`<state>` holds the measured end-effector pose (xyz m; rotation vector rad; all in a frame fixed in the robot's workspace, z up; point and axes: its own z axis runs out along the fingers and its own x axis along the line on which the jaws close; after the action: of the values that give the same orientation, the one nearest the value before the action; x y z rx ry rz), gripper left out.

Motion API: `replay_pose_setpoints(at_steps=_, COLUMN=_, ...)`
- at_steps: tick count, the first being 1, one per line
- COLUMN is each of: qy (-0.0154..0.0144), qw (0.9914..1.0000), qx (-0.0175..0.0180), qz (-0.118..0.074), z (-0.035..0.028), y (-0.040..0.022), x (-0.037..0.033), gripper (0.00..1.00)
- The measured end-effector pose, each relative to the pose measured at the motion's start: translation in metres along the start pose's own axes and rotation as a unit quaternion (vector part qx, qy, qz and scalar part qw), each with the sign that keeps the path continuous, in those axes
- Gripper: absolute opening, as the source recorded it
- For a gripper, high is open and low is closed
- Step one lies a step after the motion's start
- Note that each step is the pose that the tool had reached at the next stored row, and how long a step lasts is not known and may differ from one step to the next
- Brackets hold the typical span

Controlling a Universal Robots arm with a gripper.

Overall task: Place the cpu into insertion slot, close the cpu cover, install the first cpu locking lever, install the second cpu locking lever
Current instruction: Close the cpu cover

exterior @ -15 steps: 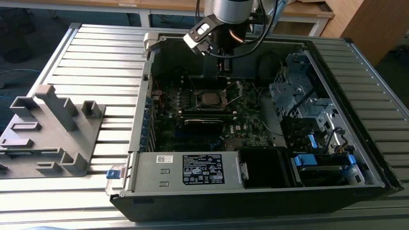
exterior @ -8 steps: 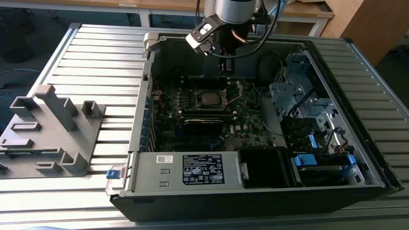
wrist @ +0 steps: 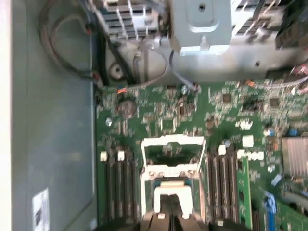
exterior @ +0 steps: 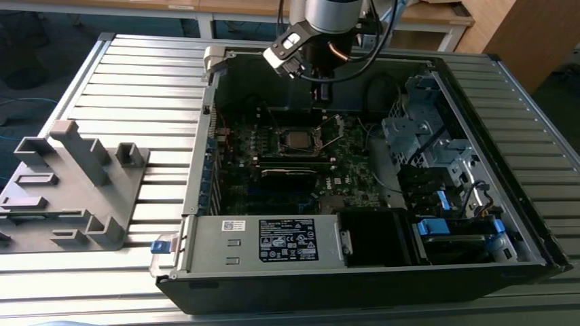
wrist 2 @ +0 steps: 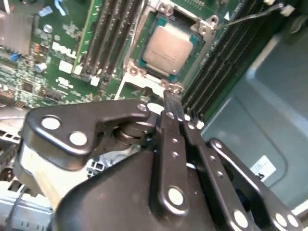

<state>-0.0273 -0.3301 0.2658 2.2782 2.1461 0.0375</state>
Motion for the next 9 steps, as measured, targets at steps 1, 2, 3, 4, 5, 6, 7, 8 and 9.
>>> replay_pose_setpoints(at_steps=1, qy=0.0, qw=1.0, qx=0.0001, qz=0.0, z=-0.0001, y=0.0001, x=-0.0008, gripper=0.11)
replay_pose_setpoints(at_steps=2, qy=0.0, qw=1.0, qx=0.0001, qz=0.0, z=-0.0001, y=0.0001, x=-0.0012, gripper=0.11)
replay_pose_setpoints(at_steps=3, qy=-0.0001, qw=1.0, qx=0.0001, qz=0.0, z=-0.0001, y=0.0001, x=-0.0012, gripper=0.11)
replay_pose_setpoints(at_steps=4, qy=-0.0001, qw=1.0, qx=0.0001, qz=0.0, z=-0.0001, y=0.0001, x=-0.0012, gripper=0.11)
replay_pose_setpoints(at_steps=5, qy=-0.0001, qw=1.0, qx=0.0002, qz=0.0, z=-0.0002, y=0.0004, x=-0.0012, gripper=0.11)
replay_pose_setpoints(at_steps=6, qy=-0.0001, qw=1.0, qx=0.0002, qz=0.0, z=-0.0001, y=0.0014, x=-0.0012, gripper=0.11)
replay_pose_setpoints(at_steps=7, qy=-0.0001, qw=1.0, qx=0.0002, qz=0.0, z=-0.0001, y=0.0037, x=-0.001, gripper=0.11)
replay_pose_setpoints(at_steps=8, qy=-0.0001, qw=1.0, qx=0.0002, qz=0.0, z=0.0001, y=0.0073, x=-0.0008, gripper=0.11)
replay_pose_setpoints(at_steps=9, qy=-0.0001, qw=1.0, qx=0.0001, qz=0.0, z=0.0002, y=0.0122, x=-0.0005, gripper=0.11)
